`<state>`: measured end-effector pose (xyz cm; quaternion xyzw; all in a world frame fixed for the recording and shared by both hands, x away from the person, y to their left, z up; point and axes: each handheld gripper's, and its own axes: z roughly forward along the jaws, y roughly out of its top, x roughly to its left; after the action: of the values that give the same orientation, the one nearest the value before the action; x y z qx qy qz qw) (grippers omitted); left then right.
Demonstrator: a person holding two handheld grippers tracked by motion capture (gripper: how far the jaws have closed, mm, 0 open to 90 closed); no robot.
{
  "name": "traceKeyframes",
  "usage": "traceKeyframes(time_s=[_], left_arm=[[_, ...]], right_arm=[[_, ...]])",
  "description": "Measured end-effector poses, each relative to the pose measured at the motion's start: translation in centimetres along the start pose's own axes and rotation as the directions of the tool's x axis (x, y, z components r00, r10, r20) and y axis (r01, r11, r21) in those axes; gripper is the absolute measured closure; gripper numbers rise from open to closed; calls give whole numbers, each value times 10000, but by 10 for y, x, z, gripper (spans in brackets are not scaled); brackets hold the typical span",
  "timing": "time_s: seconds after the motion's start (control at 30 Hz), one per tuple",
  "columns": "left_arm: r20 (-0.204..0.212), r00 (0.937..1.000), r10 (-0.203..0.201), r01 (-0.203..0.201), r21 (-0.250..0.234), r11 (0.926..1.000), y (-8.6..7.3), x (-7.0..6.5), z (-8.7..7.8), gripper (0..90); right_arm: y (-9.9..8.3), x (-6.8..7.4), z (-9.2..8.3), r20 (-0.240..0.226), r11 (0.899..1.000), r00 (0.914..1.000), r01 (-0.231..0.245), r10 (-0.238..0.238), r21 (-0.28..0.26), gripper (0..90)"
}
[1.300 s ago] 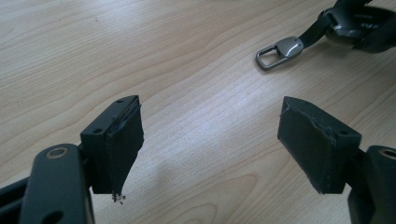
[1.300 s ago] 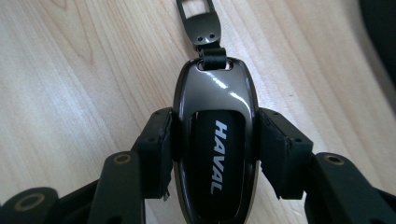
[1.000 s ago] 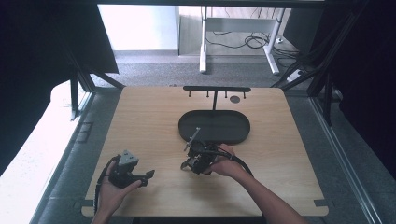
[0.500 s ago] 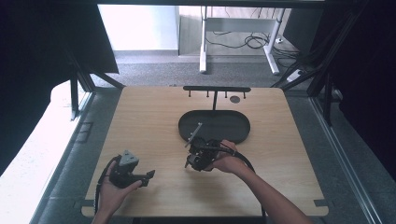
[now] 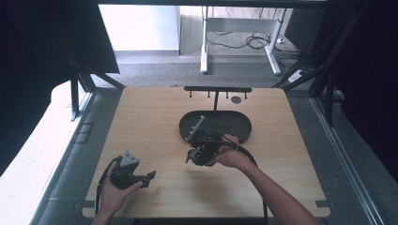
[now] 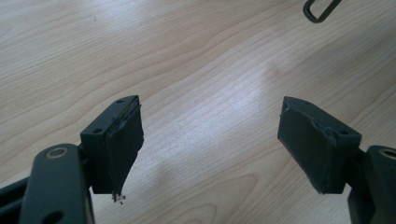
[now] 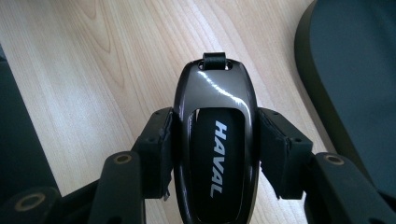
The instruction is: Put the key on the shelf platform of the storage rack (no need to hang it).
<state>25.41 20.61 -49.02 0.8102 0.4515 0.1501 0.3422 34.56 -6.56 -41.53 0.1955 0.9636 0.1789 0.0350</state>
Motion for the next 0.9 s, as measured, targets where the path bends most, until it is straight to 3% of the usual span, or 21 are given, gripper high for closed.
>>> traceKeyframes(time_s=[0.9], left_arm=[[-30, 10000, -32, 32, 46, 10000, 0, 0, 1, 226]], right_arm=[[11, -28, -16, 278, 9995, 9992, -296, 298, -74, 498]])
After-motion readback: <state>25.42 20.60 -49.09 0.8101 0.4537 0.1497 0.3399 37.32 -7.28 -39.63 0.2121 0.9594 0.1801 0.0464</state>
